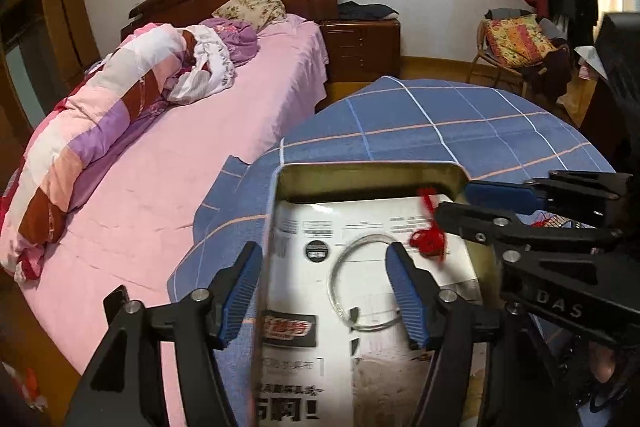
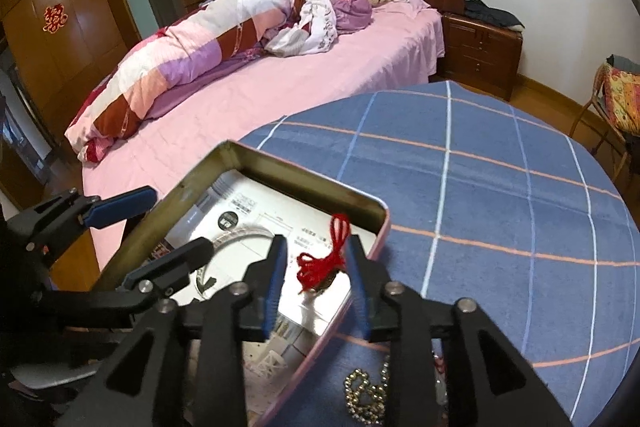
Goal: Organize jewelry
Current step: 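Lower bangle into tin, open left gripper while right gripper drops red tassel in, then grasp the white pearl strand in the pile with the right gripper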
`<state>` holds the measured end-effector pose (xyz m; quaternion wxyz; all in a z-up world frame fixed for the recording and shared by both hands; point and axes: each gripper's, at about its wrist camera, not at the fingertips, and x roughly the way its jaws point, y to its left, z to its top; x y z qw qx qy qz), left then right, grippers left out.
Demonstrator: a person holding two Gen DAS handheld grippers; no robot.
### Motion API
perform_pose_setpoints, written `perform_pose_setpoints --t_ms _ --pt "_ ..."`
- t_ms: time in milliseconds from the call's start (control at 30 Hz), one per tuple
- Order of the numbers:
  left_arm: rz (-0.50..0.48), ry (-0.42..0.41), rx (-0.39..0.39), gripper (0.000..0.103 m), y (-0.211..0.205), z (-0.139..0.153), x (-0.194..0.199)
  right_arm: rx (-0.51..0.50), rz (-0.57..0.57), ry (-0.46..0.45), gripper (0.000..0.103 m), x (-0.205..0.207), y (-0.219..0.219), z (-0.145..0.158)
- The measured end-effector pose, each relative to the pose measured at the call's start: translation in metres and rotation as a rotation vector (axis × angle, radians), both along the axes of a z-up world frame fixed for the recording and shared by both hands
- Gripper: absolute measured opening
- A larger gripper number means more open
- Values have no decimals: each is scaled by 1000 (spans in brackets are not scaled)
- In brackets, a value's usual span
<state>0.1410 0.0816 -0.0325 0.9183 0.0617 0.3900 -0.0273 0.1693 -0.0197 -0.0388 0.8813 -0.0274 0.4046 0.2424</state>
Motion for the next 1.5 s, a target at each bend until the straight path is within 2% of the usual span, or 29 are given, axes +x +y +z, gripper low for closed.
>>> perform_pose_setpoints --t_ms 167,267,300,433,667,800,1033,1267,1400,1500 --pt "11 -1 -30 70 0 1 -9 15 -19 14 54 -6 -10 6" --pt "-6 -17 11 73 -8 -4 -18 16 -31 -1 72 -19 -26 12" --pt "-7 -15 24 73 -9 -6 -19 21 -37 -5 74 -23 -33 13" --pt "5 27 20 73 -7 -21 -19 22 -100 -7 76 -37 -65 15" --pt "24 48 50 73 0 -36 -22 23 -185 -13 78 -64 -111 13" --pt "38 56 45 73 7 -39 -24 17 -218 -9 78 -82 -127 7" --pt "27 -31 16 73 -4 -11 -52 -31 -250 -47 77 -117 -144 0" --pt "10 -95 -20 73 -37 17 -82 -55 -240 -70 57 -130 -137 -9" --pt "5 -74 -44 73 -49 12 -93 -60 -193 -79 45 -132 -126 -13" --pt "-12 -60 -19 73 -58 6 -97 -71 -170 -94 39 -129 -117 -14"
